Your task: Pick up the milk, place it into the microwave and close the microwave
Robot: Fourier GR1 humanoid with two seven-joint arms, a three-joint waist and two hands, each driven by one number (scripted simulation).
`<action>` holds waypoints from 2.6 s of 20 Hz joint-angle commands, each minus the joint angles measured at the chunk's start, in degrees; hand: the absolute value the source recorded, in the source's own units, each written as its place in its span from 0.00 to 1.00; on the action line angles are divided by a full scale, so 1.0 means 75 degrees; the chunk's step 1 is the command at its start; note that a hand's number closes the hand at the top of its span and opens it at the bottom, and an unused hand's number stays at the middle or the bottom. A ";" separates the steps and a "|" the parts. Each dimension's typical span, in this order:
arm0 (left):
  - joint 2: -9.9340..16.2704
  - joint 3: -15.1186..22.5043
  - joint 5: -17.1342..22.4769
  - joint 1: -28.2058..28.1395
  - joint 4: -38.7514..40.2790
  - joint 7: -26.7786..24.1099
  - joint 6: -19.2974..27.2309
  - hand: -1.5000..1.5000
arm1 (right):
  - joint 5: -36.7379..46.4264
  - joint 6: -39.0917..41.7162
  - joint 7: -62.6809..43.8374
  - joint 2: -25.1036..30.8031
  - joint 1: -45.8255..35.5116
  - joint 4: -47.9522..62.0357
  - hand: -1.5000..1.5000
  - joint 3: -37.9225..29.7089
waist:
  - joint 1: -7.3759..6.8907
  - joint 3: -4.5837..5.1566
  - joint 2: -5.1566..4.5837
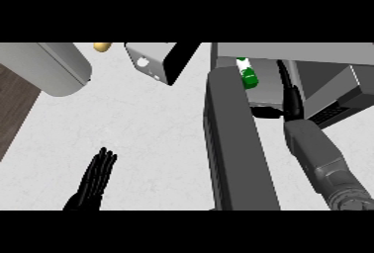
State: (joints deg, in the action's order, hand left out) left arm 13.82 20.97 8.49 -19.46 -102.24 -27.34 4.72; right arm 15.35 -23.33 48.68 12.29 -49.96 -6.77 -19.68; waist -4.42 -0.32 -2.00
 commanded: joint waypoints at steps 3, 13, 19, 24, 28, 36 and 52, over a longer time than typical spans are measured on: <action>-0.0191 0.0269 -0.0199 0.0007 0.0131 0.0045 0.0052 0.00 | -0.0205 0.0338 0.0475 -0.0259 0.0357 -0.0051 0.00 -0.0180 | 0.0163 0.0016 0.0098; -0.0460 0.0228 -0.0431 0.0609 0.0038 0.0716 0.0356 0.00 | -0.0496 0.2616 0.1527 -0.0088 0.1637 -0.0092 0.00 -0.0276 | 0.0365 0.0021 0.0167; -0.0467 -0.0044 0.0046 0.0890 0.0564 0.0706 -0.0135 0.00 | -0.0759 0.3719 0.1942 -0.0507 0.2290 -0.0382 0.00 -0.0253 | 0.0586 0.0039 0.0244; -0.0217 0.0436 -0.0155 0.0946 0.0520 0.1029 -0.0588 1.00 | -0.1070 0.5089 0.2235 -0.0251 0.2775 -0.0803 0.00 -0.0328 | 0.0651 0.0040 0.0275; -0.0263 0.0487 -0.0635 0.1159 0.1010 0.1069 -0.0417 1.00 | -0.1244 0.5194 0.2298 -0.0472 0.3382 -0.1352 0.00 -0.0227 | 0.0699 0.0046 0.0291; -0.0016 0.1359 -0.1980 0.1675 0.1259 0.1560 -0.0472 1.00 | -0.1599 0.5877 0.1674 0.0017 0.4279 -0.3001 0.00 0.0088 | 0.0852 0.0059 0.0348; -0.1823 0.3035 -0.1973 0.4349 0.4518 0.1923 0.0495 1.00 | -0.3368 0.7050 -0.0121 0.0585 0.7016 -0.7504 0.00 0.0525 | 0.0980 0.0063 0.0257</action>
State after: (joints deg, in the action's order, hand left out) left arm 2.41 40.31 -10.11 5.22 -74.61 -14.23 4.53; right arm -6.71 21.92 46.58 15.15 -0.98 -58.22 -15.71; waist 2.48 0.17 0.25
